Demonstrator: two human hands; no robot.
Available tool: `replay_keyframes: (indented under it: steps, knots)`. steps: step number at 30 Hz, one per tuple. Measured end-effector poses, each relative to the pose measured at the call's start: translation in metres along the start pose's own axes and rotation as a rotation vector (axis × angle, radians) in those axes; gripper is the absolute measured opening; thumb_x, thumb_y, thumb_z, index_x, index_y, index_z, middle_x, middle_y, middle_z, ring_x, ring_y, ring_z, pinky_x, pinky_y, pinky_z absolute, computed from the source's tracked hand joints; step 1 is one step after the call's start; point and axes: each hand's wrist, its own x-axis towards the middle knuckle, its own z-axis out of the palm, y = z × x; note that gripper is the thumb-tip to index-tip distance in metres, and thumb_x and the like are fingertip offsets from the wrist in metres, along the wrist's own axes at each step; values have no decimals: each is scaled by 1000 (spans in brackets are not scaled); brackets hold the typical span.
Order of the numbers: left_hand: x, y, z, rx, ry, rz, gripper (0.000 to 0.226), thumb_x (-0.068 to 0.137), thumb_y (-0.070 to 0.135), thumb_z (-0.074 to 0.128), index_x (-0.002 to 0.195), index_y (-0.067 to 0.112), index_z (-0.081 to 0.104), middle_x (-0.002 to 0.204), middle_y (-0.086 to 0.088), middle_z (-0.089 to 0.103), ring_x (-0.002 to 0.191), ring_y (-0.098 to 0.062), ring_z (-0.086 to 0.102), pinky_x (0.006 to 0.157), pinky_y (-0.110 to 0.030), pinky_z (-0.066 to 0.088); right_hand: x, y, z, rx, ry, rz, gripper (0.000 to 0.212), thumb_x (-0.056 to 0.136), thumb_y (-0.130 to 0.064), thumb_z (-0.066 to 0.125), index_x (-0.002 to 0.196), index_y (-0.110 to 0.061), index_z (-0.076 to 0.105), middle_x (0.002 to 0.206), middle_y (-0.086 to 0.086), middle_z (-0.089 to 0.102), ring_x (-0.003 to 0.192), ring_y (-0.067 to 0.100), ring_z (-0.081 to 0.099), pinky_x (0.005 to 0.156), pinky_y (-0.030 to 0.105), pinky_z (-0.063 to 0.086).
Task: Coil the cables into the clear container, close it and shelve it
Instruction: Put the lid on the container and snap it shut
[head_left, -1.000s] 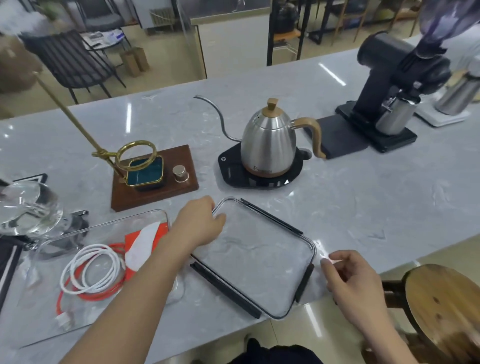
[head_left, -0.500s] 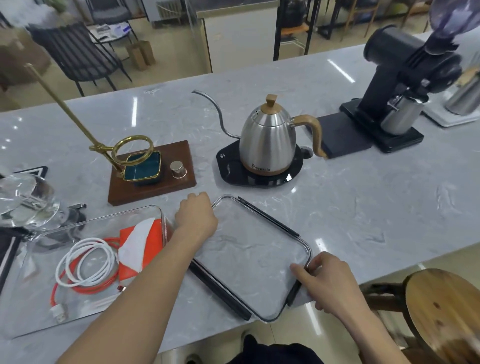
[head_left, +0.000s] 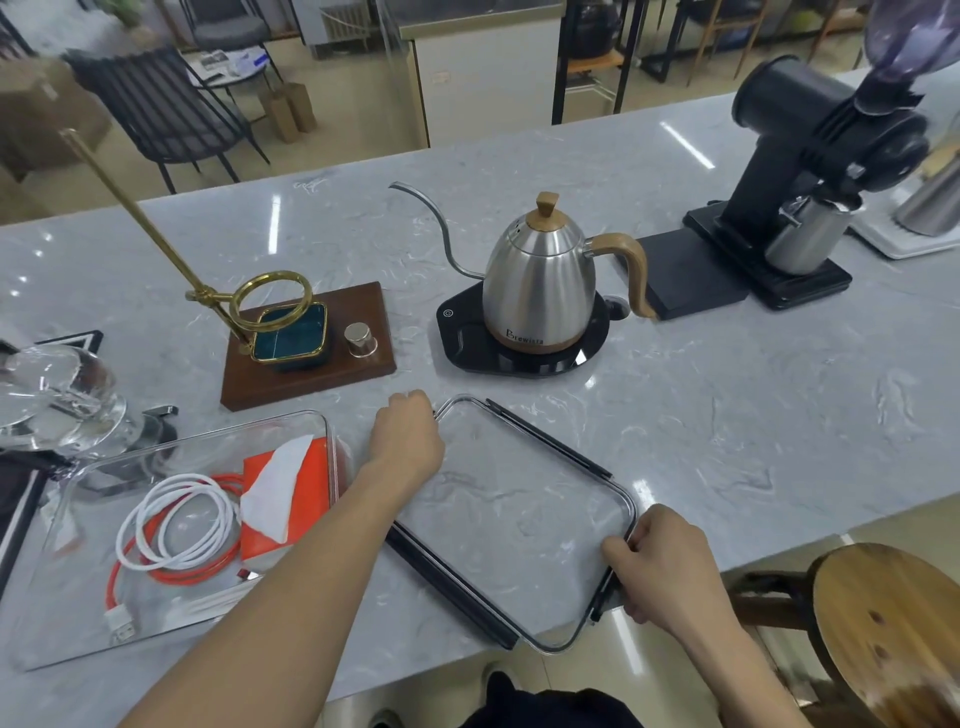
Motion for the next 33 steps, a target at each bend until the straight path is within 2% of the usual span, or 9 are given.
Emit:
replay_keyframes:
  steps: [5,9,14,17,20,23,26,31,33]
  knots:
    - [-2,-2,-1,-49,-9,-11,16,90,7,56,105,3,60,110,-18,60,98,-35,59,80,-38,48,-3,-1,-4,19,54,-10,19,77,-19,55,78,-1,51,51,16,66,38,25,63,50,40,54]
    - [-4,-1,-4,-90,16,-2,16,93,11,52,105,3,58,106,-17,65,95,-35,60,75,-38,46,-3,-1,-8,20,112,-11,17,75,-23,57,75,-8,51,51,10,65,43,22,64,53,42,56]
    - [-11,0,-13,-196,39,-12,24,99,24,44,106,4,57,104,-18,66,95,-36,59,73,-36,42,-6,0,-13,59,177,-19,12,75,-23,57,75,-12,51,48,6,65,42,22,62,45,39,55]
    - [-14,3,-18,-277,53,-23,25,100,26,46,107,7,60,104,-15,66,95,-34,59,72,-34,41,-7,1,-16,70,209,-27,10,74,-22,58,74,-14,51,47,6,64,46,25,63,49,42,56]
    - [-18,3,-25,-343,94,-1,27,99,30,50,101,9,66,93,-9,68,84,-27,58,71,-34,44,-9,4,-19,100,235,-44,10,77,-23,60,76,-17,52,46,3,65,49,25,64,53,40,56]
    - [-20,1,-30,-462,110,0,32,95,38,53,84,10,67,78,-7,69,76,-29,65,72,-42,55,-9,5,-24,113,264,-78,9,83,-21,61,79,-21,53,47,-2,67,51,18,64,58,36,52]
    - [-25,3,-36,-587,141,-3,44,93,45,54,77,6,66,73,-13,68,70,-32,66,70,-51,57,-3,7,-25,165,310,-121,14,86,-14,61,82,-26,57,47,0,65,44,11,59,51,31,44]
    - [-35,6,-49,-746,185,-32,39,93,49,53,81,15,67,74,-4,67,73,-26,66,73,-50,57,-1,0,-31,479,349,-116,19,93,-10,56,110,-19,58,63,5,73,59,23,72,64,41,59]
    - [-39,7,-55,-788,205,-48,43,94,51,51,85,12,66,76,-8,66,73,-27,64,72,-48,57,-4,-9,-34,609,362,-136,20,97,-8,52,116,-14,57,71,8,74,59,21,73,61,36,61]
